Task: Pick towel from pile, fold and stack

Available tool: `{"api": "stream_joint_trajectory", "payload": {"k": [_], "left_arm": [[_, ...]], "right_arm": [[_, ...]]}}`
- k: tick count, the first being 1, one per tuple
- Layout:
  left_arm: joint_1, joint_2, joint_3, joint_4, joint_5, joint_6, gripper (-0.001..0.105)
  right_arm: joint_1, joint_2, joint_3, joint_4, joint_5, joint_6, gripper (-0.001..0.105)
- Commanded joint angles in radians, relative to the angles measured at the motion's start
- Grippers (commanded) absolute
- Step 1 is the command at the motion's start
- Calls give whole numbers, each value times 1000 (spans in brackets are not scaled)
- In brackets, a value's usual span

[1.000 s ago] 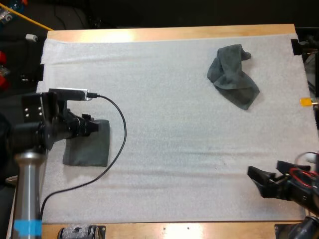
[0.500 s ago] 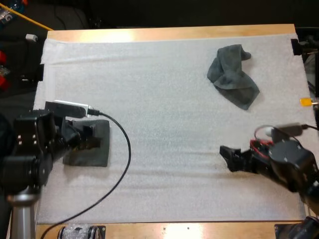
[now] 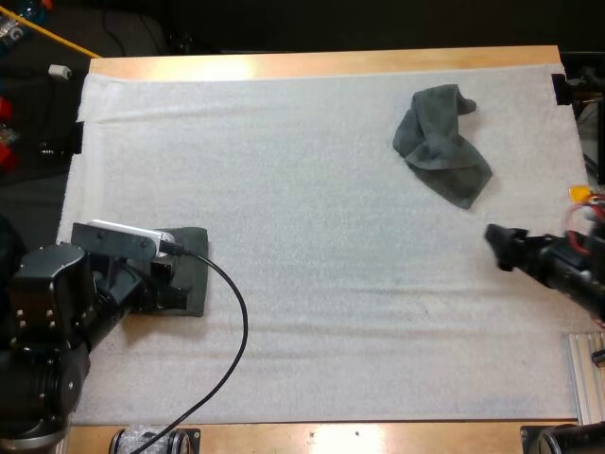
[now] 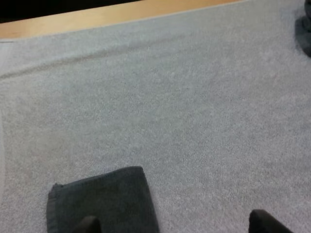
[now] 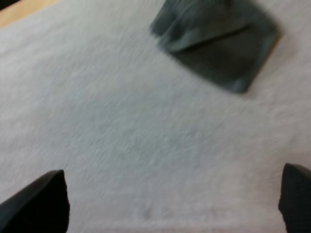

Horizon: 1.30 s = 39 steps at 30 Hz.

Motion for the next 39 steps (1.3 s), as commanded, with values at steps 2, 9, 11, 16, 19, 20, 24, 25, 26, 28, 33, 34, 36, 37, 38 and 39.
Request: {"api": "stream_joint_trajectory", "payload": {"k": [2, 9, 11, 16, 19, 20, 24, 25, 26, 28, 33, 34, 36, 37, 38, 39], "left_arm": [[-5, -5, -4, 7, -9, -1, 59], [-5, -11, -4, 14, -9, -1, 59], [-5, -20, -1, 14, -9, -1, 59], [-5, -70, -1, 22, -11, -1, 59], [-5, -117, -1, 28, -18, -1, 59], [-5, -135, -1, 27, -18, -1, 59], [-5, -229, -1, 27, -60, 6, 59], [-5, -247, -1, 27, -68, 9, 59], [-5, -281, -1, 27, -86, 19, 59], [-5, -327, -1, 27, -88, 35, 59], [-5, -459, -1, 63, -92, 63, 59], [-5, -474, -1, 77, -92, 68, 59], [-5, -521, 2, 127, -100, 74, 59], [-5, -534, 5, 141, -107, 74, 59], [-5, -557, 12, 167, -115, 74, 59], [-5, -580, 19, 184, -123, 74, 59]], "right_arm": [[-56, -35, -3, 37, -30, -80, 85], [-179, -152, -3, 197, -23, -285, 85], [-195, -184, -3, 232, -22, -309, 85], [-196, -259, -20, 293, 25, -338, 85], [-193, -303, -55, 341, 65, -363, 85], [-191, -321, -70, 355, 72, -368, 85], [-189, -382, -117, 389, 75, -386, 85], [-189, -393, -123, 393, 75, -386, 85], [-189, -414, -133, 404, 75, -386, 85], [-189, -442, -145, 426, 75, -386, 85], [-189, -546, -149, 486, 75, -386, 85], [-189, -560, -149, 493, 75, -386, 85], [-189, -610, -149, 508, 75, -383, 85], [-189, -620, -149, 508, 75, -383, 85], [-189, -646, -149, 508, 75, -383, 85], [-189, -664, -149, 508, 75, -383, 85]]}}
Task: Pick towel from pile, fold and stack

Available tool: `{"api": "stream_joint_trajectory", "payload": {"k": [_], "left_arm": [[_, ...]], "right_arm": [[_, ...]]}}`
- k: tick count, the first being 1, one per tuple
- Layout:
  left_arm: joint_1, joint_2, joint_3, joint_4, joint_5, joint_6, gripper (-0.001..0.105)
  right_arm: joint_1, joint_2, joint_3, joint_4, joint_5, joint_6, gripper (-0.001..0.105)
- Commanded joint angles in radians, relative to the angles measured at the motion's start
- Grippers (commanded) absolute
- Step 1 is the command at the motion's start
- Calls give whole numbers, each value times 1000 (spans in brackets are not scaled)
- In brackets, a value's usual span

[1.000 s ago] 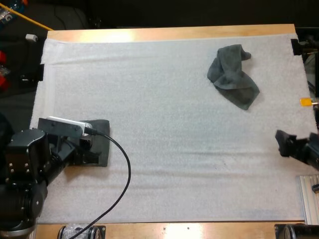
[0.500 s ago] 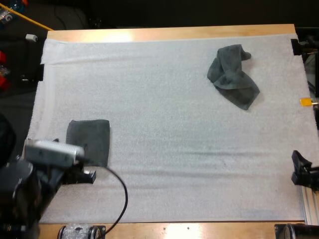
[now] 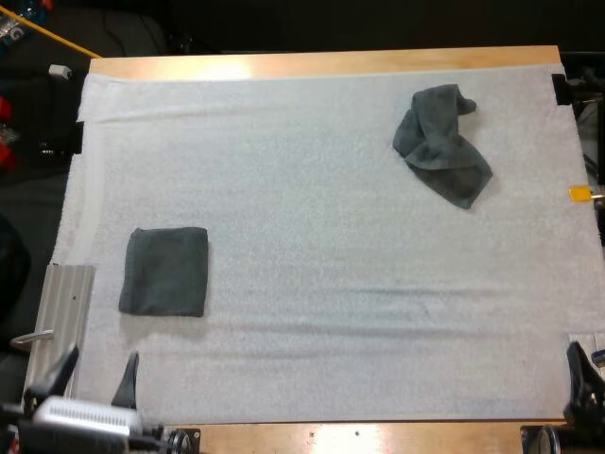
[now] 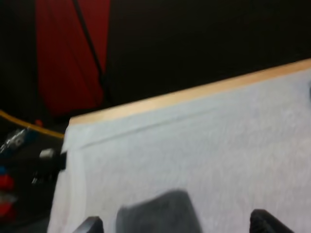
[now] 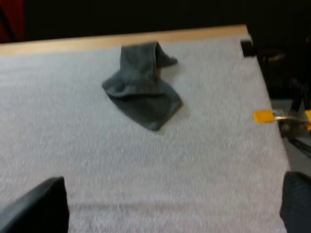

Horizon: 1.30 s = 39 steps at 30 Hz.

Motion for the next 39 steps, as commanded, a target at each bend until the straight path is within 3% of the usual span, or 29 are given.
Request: {"api": "stream_joint_trajectory", "payload": {"k": [1, 12, 21, 31, 39], "left_arm": [[-5, -27, 12, 35, -14, 0, 59], [-5, -272, 92, 204, -10, -19, 59], [-1, -281, 90, 207, -10, -29, 59], [-1, -281, 226, 8, -10, -29, 59], [-1, -279, 361, -137, -10, -54, 59]], "right_arm": [[2, -28, -7, 1, 2, -10, 85], [2, -134, -11, 122, 16, -8, 85], [2, -134, -8, 96, 16, -8, 85], [2, -132, 148, -130, 14, 39, 85], [2, -131, 240, -172, 14, 62, 85]]}}
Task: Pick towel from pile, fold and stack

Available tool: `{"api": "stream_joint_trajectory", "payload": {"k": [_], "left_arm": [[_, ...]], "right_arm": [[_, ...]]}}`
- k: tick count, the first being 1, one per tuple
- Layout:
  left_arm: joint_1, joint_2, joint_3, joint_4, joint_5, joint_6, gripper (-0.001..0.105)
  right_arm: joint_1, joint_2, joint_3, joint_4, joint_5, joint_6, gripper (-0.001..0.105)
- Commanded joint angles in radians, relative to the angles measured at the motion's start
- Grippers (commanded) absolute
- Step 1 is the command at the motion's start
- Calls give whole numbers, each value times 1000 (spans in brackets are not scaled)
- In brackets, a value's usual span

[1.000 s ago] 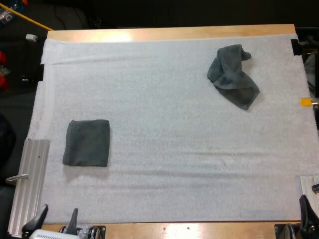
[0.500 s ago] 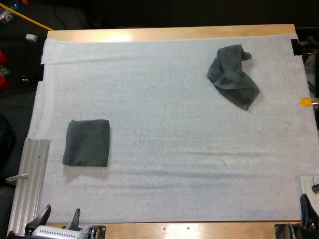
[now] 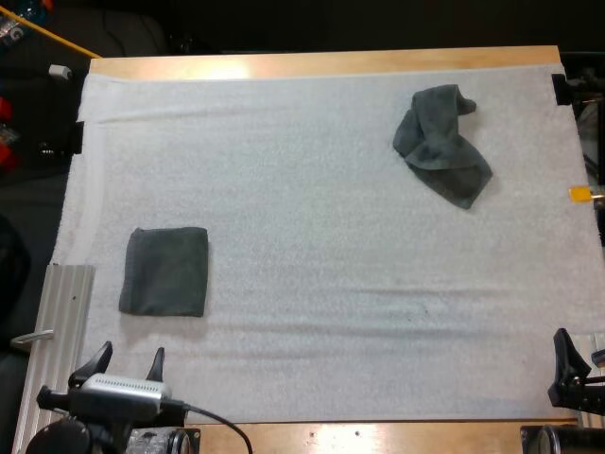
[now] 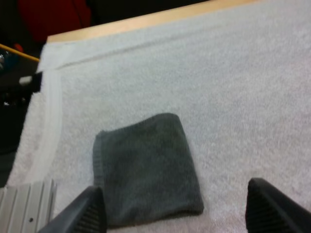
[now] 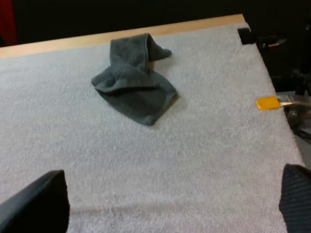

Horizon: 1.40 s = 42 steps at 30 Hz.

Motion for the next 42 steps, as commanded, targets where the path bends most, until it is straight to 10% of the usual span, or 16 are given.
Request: {"api": "stream_joint_trajectory", "payload": {"k": [1, 9, 42], "left_arm": [[-1, -138, 13, -31, -1, -13, 59], [-1, -135, 125, -117, 0, -13, 59], [-5, -138, 126, -123, 1, -13, 59]], "right_arm": [[2, -39, 12, -24, -3, 1, 85], [2, -39, 105, -102, -1, 1, 85], [2, -39, 149, -120, -1, 1, 85]]}}
